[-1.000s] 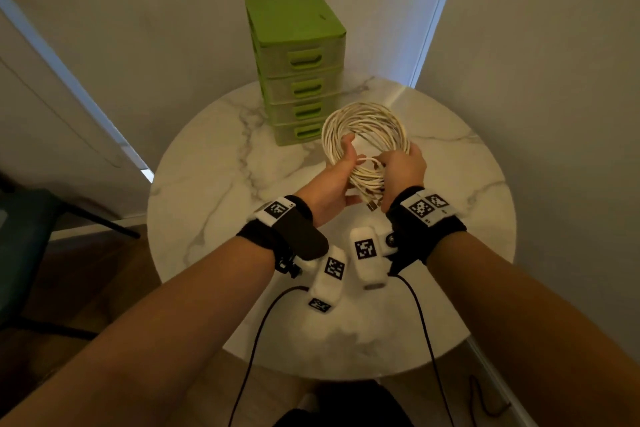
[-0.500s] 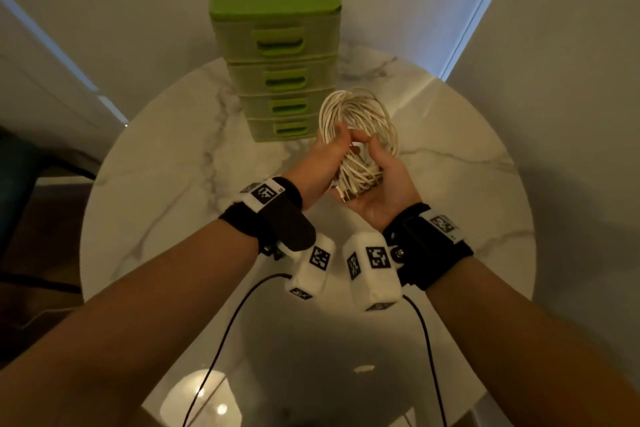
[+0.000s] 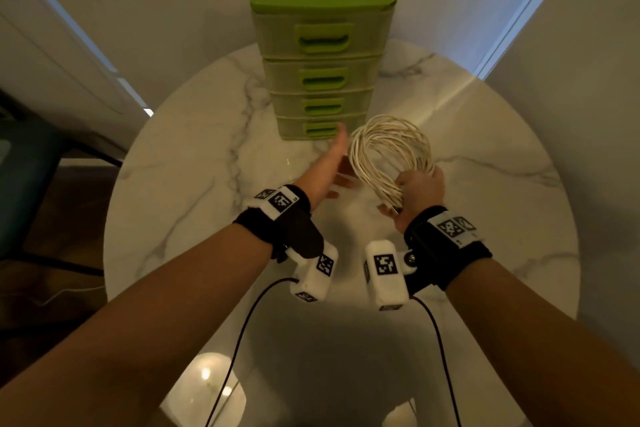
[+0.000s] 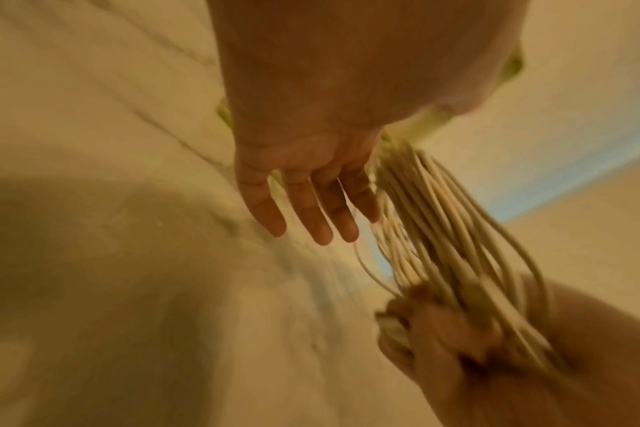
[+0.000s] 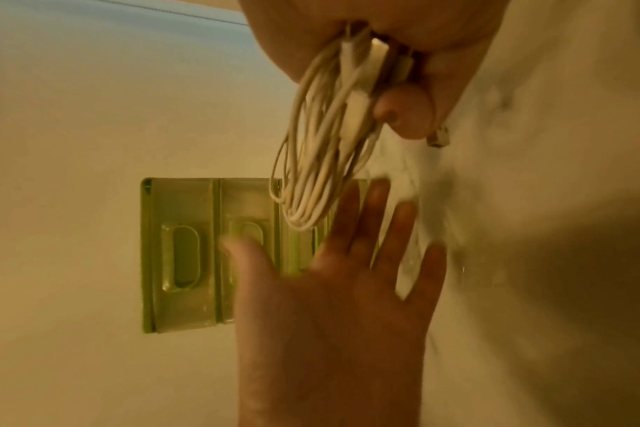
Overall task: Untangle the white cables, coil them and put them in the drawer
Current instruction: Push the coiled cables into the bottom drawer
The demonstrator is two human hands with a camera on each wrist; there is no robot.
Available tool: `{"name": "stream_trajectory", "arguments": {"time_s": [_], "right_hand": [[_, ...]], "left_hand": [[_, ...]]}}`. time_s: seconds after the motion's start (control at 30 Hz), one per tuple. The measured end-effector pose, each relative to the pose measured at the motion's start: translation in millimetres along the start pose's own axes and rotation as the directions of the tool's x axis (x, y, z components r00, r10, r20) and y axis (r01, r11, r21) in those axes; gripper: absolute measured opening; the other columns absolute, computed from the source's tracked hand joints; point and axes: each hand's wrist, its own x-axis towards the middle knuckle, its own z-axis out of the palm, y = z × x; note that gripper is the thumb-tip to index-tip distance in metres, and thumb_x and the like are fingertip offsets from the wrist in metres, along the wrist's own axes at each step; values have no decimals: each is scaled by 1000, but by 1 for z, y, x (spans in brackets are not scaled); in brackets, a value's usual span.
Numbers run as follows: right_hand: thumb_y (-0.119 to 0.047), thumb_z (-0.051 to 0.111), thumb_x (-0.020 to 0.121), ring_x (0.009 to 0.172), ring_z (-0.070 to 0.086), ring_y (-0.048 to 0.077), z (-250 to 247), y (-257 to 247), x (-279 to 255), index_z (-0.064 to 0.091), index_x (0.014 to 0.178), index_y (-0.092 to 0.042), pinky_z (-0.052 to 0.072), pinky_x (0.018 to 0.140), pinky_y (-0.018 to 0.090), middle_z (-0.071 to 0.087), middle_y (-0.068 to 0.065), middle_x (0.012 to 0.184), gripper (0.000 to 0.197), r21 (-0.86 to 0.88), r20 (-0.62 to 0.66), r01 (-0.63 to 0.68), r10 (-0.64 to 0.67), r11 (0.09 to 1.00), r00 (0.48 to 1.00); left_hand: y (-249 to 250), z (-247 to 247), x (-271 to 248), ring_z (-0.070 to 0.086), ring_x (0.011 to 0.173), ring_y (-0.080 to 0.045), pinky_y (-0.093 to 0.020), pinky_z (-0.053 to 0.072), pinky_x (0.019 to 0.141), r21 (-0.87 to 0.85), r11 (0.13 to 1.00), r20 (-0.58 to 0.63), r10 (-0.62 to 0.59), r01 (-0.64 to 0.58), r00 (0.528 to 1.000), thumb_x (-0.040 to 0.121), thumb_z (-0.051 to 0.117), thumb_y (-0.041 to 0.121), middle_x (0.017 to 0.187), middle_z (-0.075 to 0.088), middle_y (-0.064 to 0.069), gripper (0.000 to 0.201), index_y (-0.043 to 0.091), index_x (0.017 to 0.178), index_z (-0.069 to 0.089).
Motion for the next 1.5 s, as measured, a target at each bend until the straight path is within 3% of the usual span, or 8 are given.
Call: {"name": "stream_trajectory", "arguments": {"time_s": [0.17,0.3,0.47,0.57,0.77,1.17,1.3,1.5], "right_hand": [[4,33,84,64,51,27,0,-2,5,33,134,-34,44,56,32,49,7,87,62,-17,-89,42,-44,999,995],[6,35,82,66,53,28,1,0,2,34,133,-33,46,53,31,48,3,86,65,-63,-91,65,-70,996,993],[8,39,79,93,56,38,3,9,5,38,131,-31,49,66,39,51,7,98,65,-57,-94,90,-95,994,991],[8,38,78,83,55,35,-1,11,7,37,132,-31,47,55,32,50,6,93,67,-91,-83,103,-110,991,990],[8,37,79,67,51,29,-12,10,7,36,132,-31,46,53,32,47,2,85,66,-127,-87,91,-103,988,991],[6,39,76,75,53,31,-11,-4,14,41,128,-27,44,42,25,51,11,103,62,-187,-57,172,-186,967,981],[4,42,80,78,53,28,0,-7,9,40,130,-26,45,49,29,50,5,99,58,-258,17,200,-202,945,979],[5,43,77,65,52,26,29,1,1,45,123,-20,43,44,24,51,9,87,53,-446,221,180,-87,877,971]], "left_hand": [[-6,-29,38,58,55,-6,-20,42,52,-350,934,-169,-137,71,976,100,32,34,79,58,3,36,18,77,54],[-17,-28,56,57,82,-12,-27,45,71,-728,682,-99,-200,66,975,94,44,45,84,57,3,31,17,89,57],[-21,-20,63,56,68,-6,-19,45,59,-759,651,-154,-171,-6,973,91,50,44,73,59,7,28,19,82,57],[-14,-22,70,57,77,-6,-18,45,58,-778,629,-147,-155,-17,977,89,50,51,86,63,8,32,21,94,58],[-12,-11,70,60,65,-13,-22,42,48,-820,572,-237,-323,-10,916,74,66,58,86,61,1,61,12,114,59],[-37,-7,23,49,28,-8,-11,32,31,-618,779,-337,-388,109,858,79,70,39,60,64,-1,29,11,80,64],[-50,-1,-3,50,29,-9,-12,32,29,-574,810,-353,-381,124,854,81,68,34,53,62,-1,27,9,71,62],[-70,-2,-29,57,54,-13,-12,37,33,-408,907,-433,-297,109,851,81,66,36,77,68,-7,30,7,87,67]]}}
